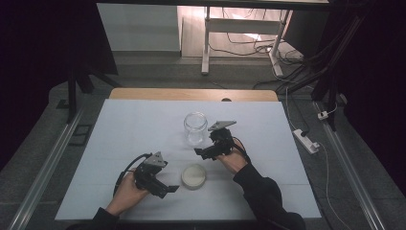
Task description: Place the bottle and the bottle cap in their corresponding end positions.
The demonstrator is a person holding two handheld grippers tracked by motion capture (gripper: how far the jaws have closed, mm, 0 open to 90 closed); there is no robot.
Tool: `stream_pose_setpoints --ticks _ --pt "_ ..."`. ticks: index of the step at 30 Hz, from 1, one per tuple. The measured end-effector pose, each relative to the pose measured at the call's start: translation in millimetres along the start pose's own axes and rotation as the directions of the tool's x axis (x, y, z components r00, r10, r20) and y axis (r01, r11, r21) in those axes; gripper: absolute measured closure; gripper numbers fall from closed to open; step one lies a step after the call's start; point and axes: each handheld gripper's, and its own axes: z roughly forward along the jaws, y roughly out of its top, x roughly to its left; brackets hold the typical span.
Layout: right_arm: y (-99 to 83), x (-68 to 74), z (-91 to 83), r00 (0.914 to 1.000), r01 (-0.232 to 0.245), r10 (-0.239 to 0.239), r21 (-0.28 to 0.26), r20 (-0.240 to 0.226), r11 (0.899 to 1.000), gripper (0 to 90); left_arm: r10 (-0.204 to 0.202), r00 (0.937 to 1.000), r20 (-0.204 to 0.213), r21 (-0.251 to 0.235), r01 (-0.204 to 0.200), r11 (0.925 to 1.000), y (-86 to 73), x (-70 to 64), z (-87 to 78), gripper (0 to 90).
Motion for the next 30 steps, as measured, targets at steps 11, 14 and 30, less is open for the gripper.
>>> stream_pose_setpoints --ticks 11,14,30 --pt "-19.3 3.5 -23.7 1.0 0.0 0.0 0.002 0.001 1.0 0.0 -0.025 0.9995 -0.02 -0.006 0.025 0.9997 -14.5 -1.5 -15.2 0.0" --pt "-23.9 4.9 -29.8 1.0 0.0 0.0 -0.004 0.001 1.0 0.0 -0.034 0.9991 -0.024 -0.008 0.034 0.9994 -19.2 -2.2 -19.8 0.0" --pt "-54.6 15.3 -67.8 0.9998 0.007 -0.007 -0.021 0.017 1.0 0.0 -0.102 0.9922 -0.072 -0.042 0.099 0.9942 -50.9 -4.2 -49.6 0.0"
